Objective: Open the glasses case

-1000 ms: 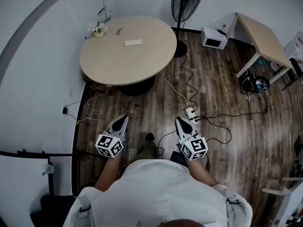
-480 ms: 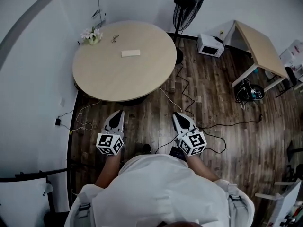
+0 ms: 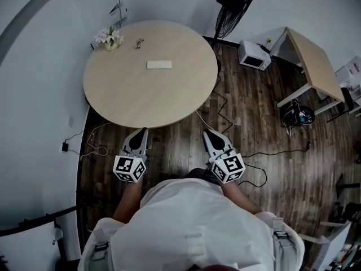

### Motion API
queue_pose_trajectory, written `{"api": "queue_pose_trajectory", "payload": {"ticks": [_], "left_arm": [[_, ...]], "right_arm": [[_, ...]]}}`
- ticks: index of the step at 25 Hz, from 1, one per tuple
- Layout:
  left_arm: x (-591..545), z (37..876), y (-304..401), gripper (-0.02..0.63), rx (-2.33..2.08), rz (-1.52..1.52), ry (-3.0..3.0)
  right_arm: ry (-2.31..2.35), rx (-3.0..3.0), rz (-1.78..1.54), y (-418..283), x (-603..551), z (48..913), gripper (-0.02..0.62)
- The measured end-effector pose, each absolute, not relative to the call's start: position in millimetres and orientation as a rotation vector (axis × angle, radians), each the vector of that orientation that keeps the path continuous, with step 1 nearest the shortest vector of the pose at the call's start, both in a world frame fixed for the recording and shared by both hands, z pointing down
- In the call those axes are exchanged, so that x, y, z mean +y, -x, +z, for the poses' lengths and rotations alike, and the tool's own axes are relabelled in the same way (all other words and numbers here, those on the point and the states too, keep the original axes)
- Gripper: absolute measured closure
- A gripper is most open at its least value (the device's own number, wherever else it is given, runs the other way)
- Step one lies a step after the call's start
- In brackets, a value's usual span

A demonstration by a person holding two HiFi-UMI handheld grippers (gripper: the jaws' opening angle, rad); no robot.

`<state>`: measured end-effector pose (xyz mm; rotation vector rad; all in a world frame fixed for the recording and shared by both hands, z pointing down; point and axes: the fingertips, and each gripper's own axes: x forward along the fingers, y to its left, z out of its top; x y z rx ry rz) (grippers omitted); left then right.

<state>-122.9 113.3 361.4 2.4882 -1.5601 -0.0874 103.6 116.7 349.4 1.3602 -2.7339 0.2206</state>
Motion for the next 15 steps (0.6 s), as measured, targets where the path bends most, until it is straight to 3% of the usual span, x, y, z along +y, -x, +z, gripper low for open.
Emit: {"api": "queue_pose_trajectory", "payload": {"ticks": [15], "left_arm": [[2.1,389.4,129.2,0.595,-1.661,-0.035,-2.384]], "right_arm": [[-1.247,-2.781,0.266,-103.6,-14.1,376.1,0.569]]}}
